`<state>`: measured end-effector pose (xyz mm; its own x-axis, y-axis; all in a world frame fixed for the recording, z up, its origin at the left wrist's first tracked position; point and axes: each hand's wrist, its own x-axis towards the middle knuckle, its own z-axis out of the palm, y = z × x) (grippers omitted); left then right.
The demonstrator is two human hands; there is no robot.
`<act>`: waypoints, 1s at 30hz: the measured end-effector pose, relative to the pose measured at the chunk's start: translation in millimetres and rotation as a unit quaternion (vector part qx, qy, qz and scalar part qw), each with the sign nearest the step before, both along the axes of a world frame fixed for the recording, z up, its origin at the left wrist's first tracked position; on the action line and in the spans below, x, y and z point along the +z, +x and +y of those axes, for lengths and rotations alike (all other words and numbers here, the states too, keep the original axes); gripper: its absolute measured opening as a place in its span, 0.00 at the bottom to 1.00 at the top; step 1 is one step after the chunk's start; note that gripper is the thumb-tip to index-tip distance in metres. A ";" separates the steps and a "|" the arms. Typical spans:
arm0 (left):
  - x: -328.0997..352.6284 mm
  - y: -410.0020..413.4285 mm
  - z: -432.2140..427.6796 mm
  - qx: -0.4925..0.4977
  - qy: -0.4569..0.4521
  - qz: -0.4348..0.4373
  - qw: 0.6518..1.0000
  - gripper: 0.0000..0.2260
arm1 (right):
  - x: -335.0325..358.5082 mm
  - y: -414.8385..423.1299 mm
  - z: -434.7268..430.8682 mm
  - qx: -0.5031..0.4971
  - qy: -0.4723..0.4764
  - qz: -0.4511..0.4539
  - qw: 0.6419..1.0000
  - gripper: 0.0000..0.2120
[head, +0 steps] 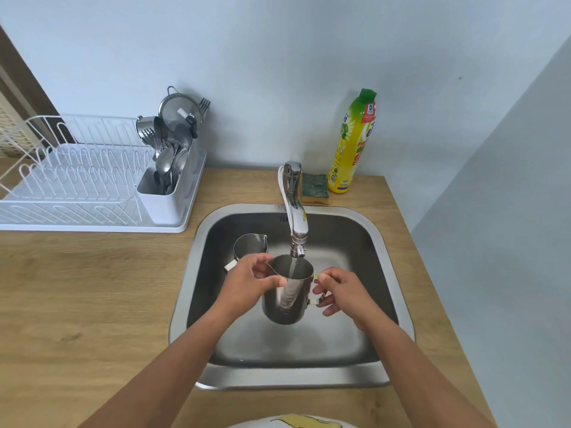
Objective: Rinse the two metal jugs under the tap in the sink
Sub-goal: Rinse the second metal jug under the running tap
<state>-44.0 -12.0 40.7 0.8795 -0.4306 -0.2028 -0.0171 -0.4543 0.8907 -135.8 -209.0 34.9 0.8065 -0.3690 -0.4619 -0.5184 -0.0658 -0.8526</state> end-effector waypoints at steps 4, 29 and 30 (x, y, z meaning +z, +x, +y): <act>-12.0 -2.0 -0.8 0.014 -0.012 0.013 1.000 0.28 | -6.7 4.2 2.9 -0.022 -0.046 -0.006 0.999 0.07; -15.3 5.0 -4.8 -0.006 0.005 0.057 0.998 0.29 | -6.9 1.4 -3.4 -0.013 -0.037 0.014 0.999 0.08; -15.2 4.5 -5.5 -0.002 0.003 0.056 0.998 0.29 | -7.7 1.7 -2.6 -0.024 -0.041 0.012 0.999 0.08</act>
